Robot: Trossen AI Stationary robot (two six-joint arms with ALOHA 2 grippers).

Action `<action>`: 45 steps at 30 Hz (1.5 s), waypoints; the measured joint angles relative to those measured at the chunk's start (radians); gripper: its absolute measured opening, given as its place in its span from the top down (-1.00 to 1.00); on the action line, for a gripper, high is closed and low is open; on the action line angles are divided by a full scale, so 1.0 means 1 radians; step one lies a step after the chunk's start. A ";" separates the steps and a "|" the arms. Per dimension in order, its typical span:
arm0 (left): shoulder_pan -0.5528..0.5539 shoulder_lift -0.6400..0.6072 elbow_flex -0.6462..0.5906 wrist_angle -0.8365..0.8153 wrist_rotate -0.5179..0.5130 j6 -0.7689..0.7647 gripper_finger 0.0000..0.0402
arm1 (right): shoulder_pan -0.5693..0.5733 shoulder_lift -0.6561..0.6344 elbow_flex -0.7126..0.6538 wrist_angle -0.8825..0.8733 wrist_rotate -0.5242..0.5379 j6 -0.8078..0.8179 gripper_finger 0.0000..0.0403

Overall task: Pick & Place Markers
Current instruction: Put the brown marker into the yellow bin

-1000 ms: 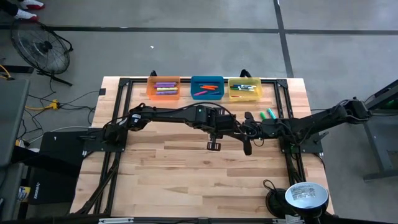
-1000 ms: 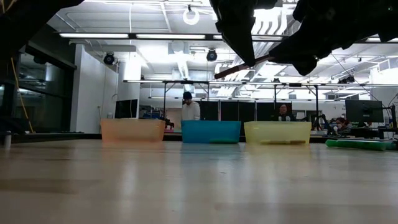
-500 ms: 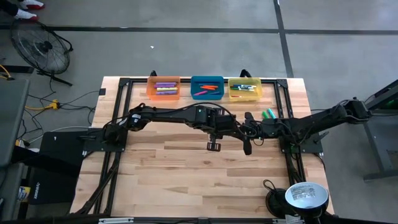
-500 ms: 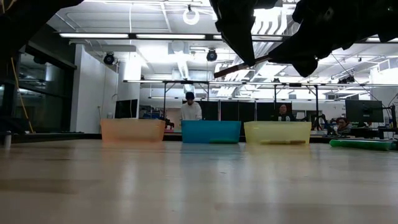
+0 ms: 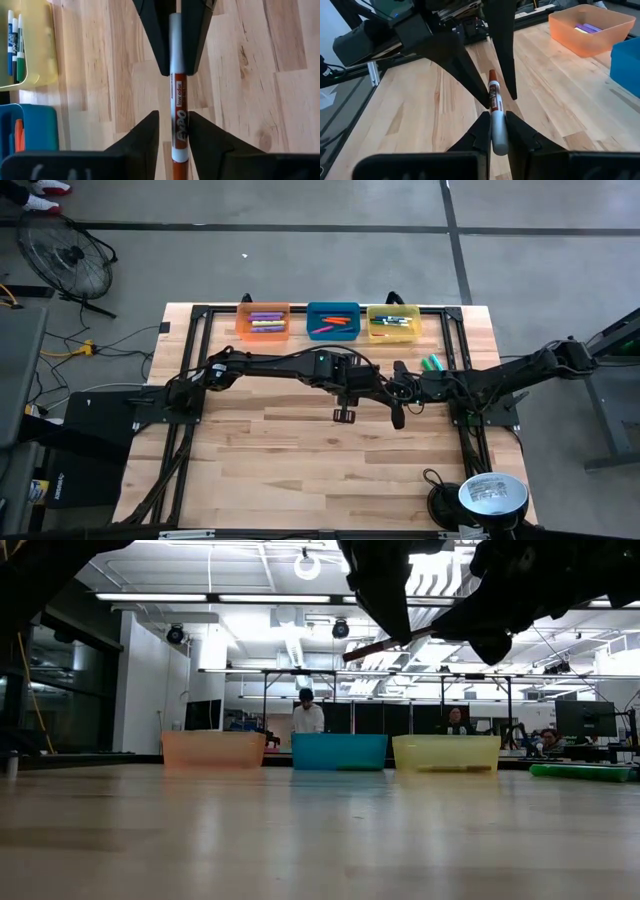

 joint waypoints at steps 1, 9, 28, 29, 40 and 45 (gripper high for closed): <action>0.000 0.000 0.000 -0.002 -0.002 0.000 0.52 | 0.000 0.000 0.000 -0.003 0.004 0.002 0.88; 0.000 0.000 0.000 -0.067 -0.089 0.024 0.51 | -0.013 0.000 0.000 -0.049 0.045 0.079 0.88; 0.023 -0.024 0.001 -0.287 -0.136 -0.048 0.51 | -0.196 -0.141 0.000 -0.370 0.166 0.363 0.88; 0.030 -0.024 0.001 -0.294 -0.136 -0.052 0.51 | -0.207 -0.163 0.000 -0.402 0.187 0.374 0.88; 0.103 -0.082 -0.001 -0.216 -0.115 0.036 0.51 | -0.410 -0.294 0.000 -0.581 0.272 0.417 0.88; 0.147 -0.080 -0.001 -0.177 -0.059 0.150 0.51 | -0.529 -0.259 0.000 -0.569 0.256 0.426 0.88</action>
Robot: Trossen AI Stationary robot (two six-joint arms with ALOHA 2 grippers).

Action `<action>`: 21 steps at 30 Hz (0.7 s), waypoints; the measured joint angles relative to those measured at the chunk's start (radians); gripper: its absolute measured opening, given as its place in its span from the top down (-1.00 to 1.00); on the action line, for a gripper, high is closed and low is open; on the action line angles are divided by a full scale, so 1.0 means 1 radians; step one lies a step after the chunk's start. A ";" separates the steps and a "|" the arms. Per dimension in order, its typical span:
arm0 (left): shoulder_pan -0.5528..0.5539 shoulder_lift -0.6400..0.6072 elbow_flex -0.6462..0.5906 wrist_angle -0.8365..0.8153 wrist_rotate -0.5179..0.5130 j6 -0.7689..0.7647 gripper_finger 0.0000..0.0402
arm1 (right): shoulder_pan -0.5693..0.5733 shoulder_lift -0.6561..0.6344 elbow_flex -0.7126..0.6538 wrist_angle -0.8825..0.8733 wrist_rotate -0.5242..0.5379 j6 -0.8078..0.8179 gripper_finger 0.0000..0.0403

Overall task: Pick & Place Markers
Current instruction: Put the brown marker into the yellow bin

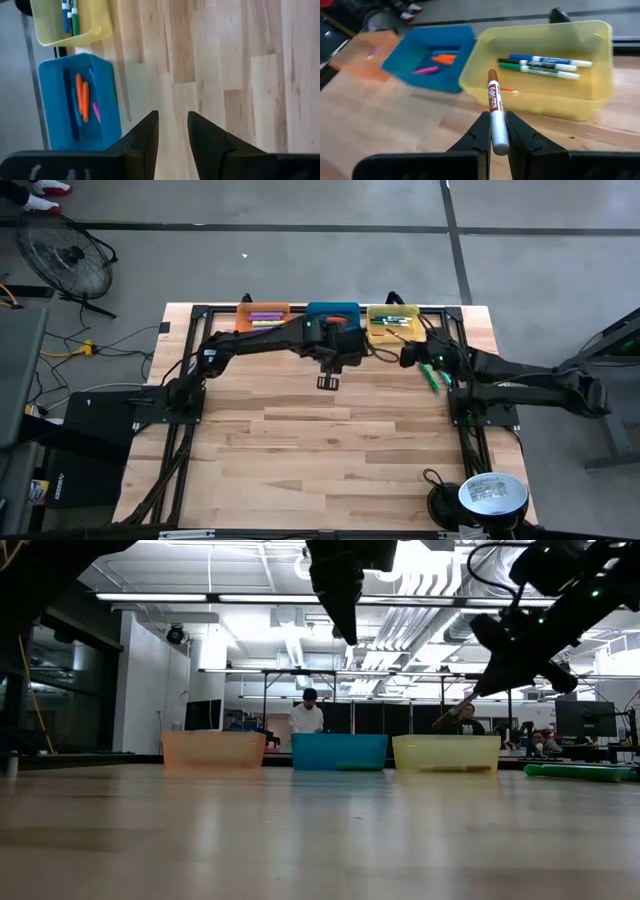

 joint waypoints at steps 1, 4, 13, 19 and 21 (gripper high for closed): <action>0.010 0.000 0.000 0.003 0.016 0.023 0.51 | -0.025 0.007 0.000 0.000 -0.010 0.008 0.88; 0.043 0.000 0.000 0.020 0.078 0.086 0.51 | -0.103 0.037 0.000 0.008 -0.041 0.017 0.88; 0.142 0.000 0.000 0.057 0.292 0.206 0.51 | -0.310 0.226 0.000 0.254 -0.260 0.048 0.88; 0.183 0.001 0.000 0.047 0.373 0.267 0.51 | -0.385 0.397 0.000 0.393 -0.351 0.136 0.88; 0.193 0.001 0.000 0.045 0.399 0.288 0.51 | -0.401 0.447 0.000 0.441 -0.373 0.157 0.88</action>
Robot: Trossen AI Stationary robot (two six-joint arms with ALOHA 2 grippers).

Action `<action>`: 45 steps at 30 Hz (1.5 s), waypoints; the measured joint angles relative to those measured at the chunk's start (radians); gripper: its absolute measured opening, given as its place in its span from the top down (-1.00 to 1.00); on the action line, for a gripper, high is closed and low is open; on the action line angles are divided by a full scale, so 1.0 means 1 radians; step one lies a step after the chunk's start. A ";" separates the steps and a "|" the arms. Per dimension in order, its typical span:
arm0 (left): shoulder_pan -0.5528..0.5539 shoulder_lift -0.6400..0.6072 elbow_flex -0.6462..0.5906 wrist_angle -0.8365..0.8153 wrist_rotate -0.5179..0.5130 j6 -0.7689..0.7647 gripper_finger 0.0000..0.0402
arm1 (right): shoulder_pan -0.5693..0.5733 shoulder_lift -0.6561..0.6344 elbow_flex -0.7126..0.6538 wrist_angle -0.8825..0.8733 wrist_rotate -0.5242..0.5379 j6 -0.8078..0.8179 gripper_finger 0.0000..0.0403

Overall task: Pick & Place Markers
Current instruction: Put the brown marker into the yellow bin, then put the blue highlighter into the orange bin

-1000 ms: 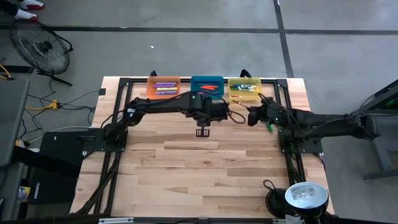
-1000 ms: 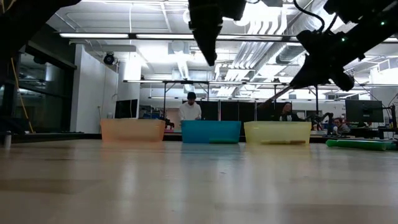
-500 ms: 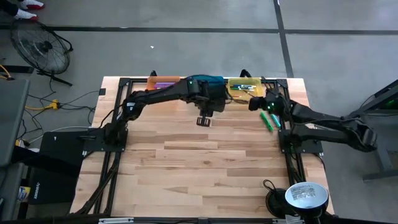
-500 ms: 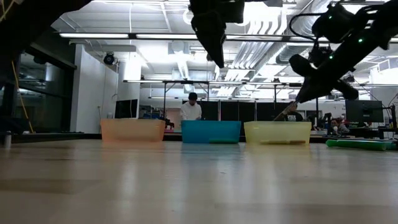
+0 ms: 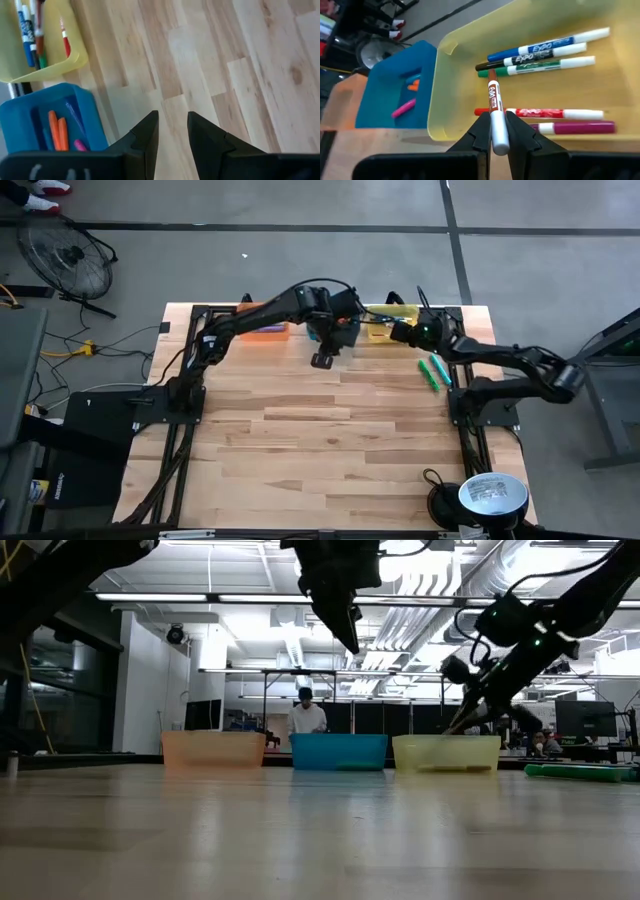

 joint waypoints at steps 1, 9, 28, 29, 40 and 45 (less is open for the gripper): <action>0.002 0.000 0.000 -0.001 0.013 0.009 0.51 | -0.007 0.022 0.000 0.026 -0.012 0.012 0.88; 0.009 0.000 0.000 0.001 0.077 0.041 0.51 | -0.058 0.099 0.000 0.129 -0.063 0.088 0.88; 0.008 0.001 0.000 0.003 0.161 0.036 0.51 | -0.059 0.036 0.000 0.264 -0.101 -0.022 0.49; 0.008 0.001 0.000 0.003 0.166 0.034 0.51 | -0.059 0.023 0.000 0.278 -0.099 -0.037 0.49; 0.019 -0.005 -0.001 0.029 0.257 -0.031 0.51 | -0.001 -0.129 0.000 0.425 -0.146 -0.265 0.56; 0.071 -0.071 0.001 0.041 0.374 -0.116 0.51 | 0.048 -0.177 0.000 0.424 -0.162 -0.341 0.57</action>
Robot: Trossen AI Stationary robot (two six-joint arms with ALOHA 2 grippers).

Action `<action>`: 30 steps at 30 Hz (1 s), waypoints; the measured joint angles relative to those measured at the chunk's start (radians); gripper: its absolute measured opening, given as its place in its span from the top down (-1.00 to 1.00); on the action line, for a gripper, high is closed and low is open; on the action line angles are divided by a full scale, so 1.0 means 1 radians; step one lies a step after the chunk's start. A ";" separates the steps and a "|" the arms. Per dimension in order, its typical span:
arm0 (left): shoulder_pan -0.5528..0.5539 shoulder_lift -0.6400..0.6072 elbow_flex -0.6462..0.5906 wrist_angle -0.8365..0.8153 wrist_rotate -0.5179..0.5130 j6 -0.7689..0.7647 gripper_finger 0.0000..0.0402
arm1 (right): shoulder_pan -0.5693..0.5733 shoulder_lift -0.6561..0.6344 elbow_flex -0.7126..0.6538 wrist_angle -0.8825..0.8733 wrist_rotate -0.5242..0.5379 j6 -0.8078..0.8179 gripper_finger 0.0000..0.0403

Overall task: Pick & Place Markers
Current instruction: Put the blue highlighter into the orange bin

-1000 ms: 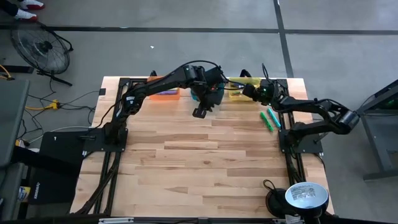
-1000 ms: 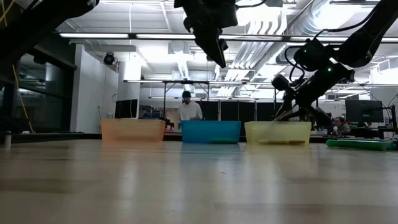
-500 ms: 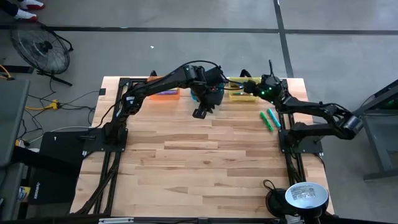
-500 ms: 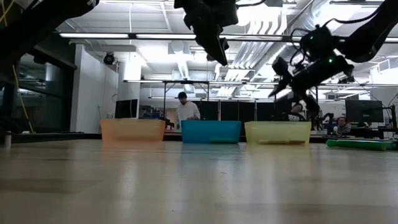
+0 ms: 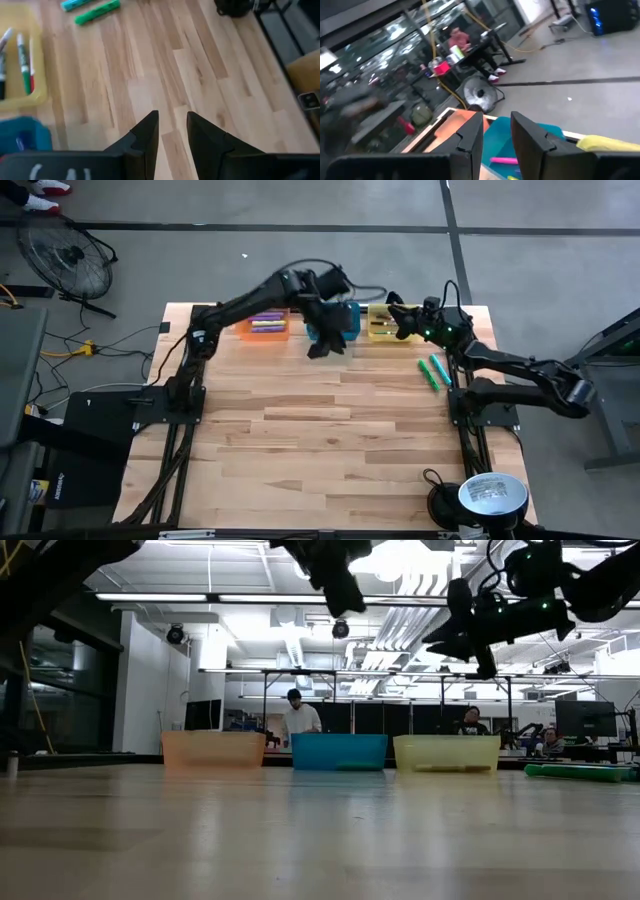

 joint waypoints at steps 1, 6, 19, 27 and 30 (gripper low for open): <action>0.013 -0.014 -0.001 -0.005 0.010 -0.013 0.51 | 0.011 -0.005 0.000 0.001 -0.004 -0.013 0.57; 0.071 -0.084 -0.001 0.003 0.012 -0.081 0.51 | 0.057 -0.014 0.000 -0.014 -0.036 -0.050 0.57; 0.165 -0.240 -0.003 -0.028 -0.022 -0.212 0.51 | 0.106 -0.015 0.000 -0.055 -0.164 -0.139 0.57; 0.011 -0.246 -0.038 0.081 -0.103 -0.294 0.51 | 0.106 -0.015 0.000 -0.054 -0.209 -0.139 0.57; -0.045 -0.248 -0.144 0.231 -0.081 -0.348 0.51 | 0.106 -0.015 0.000 -0.055 -0.222 -0.139 0.57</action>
